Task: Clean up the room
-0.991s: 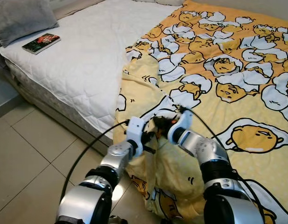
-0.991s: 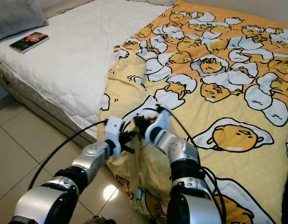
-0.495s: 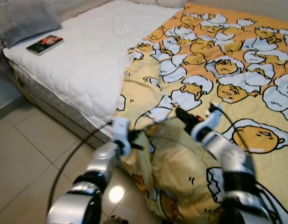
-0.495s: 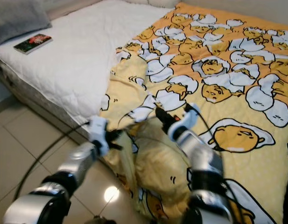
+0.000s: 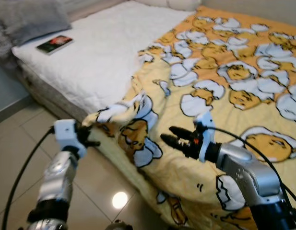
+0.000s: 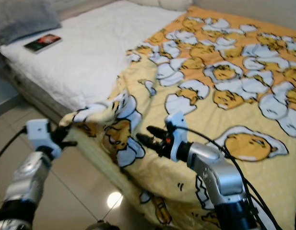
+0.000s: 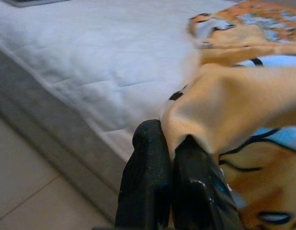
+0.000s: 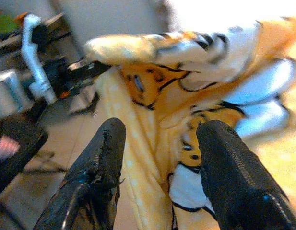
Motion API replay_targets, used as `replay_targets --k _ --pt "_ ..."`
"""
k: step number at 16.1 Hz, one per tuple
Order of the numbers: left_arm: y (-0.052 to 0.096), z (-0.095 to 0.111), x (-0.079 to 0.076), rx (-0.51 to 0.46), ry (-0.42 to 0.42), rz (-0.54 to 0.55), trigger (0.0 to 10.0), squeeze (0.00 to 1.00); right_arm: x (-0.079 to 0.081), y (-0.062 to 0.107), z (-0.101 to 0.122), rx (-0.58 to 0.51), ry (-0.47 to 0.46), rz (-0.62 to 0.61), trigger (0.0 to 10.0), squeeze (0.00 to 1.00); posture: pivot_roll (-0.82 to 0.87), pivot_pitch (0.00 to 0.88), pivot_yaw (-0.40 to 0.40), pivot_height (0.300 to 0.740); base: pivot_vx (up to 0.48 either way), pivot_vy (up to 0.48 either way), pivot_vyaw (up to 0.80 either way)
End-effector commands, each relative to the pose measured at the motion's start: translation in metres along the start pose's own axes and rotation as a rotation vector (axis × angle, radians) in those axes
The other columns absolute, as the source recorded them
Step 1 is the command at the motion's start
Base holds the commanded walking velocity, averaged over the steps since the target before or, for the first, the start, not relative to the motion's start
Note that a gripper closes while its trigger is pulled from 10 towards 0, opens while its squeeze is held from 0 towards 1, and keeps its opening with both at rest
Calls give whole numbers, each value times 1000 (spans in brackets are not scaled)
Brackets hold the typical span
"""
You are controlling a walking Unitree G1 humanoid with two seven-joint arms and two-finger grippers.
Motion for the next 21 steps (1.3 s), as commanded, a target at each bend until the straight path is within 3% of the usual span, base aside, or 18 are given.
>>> replay_targets --k 1,2,4,6,7,10,13,15,16,17,19,20,21 --pt "12 2 25 20 -4 112 0 0 6 -1 2 16 103 11 10000 0 -108 0 44 740 0 0 0" --pt "16 0 30 28 -5 136 0 0 6 -1 2 20 123 7 10000 0 -108 0 44 740 0 0 0" --pt "38 -5 50 83 20 258 0 0 6 2 -3 39 133 7 10000 0 -88 0 41 740 0 0 0" --pt "71 -30 76 222 46 468 0 0 7 4 -6 42 136 22 10000 0 -87 0 44 740 0 0 0" --pt "85 -38 89 269 100 590 0 0 8 4 -7 45 142 27 10000 0 -87 0 45 740 0 0 0" --pt "118 -51 126 347 206 874 0 0 10 3 -10 65 170 37 10000 0 -87 0 48 740 0 0 0" --pt "131 -43 144 363 207 970 0 0 13 -2 -12 73 180 50 10000 0 -80 0 46 740 0 0 0" --pt "128 -39 148 354 179 938 0 0 13 -4 -15 84 189 58 10000 0 -79 0 44 740 0 0 0" --pt "123 -39 143 353 175 907 3686 0 12 -4 -17 90 196 62 10000 0 -79 0 43 740 0 0 0" --pt "120 -38 141 369 146 890 10000 0 12 -4 -18 93 197 65 10000 0 -79 0 43 740 0 0 0" --pt "116 -36 135 372 96 847 10000 0 10 -1 -19 98 195 68 10000 0 -82 0 42 740 0 0 0" --pt "116 -37 134 394 75 849 10000 1000 8 1 -20 109 202 66 10000 0 -86 0 45 740 0 0 0" --pt "120 -40 134 421 61 868 10000 1000 7 2 -21 112 203 64 10000 0 -86 0 45 740 0 0 0"
Point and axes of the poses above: a point about 5 cm out from each wrist's last joint towards the gripper, its own y axis pointing back from the gripper into the wrist, its own z axis along the axis of the wrist's last joint, x = y × z, the point moved 1 cm from there along -y, pointing out of the wrist towards the gripper, and after that the axes turned 13 degrees about -y, right-handed, at the moved point
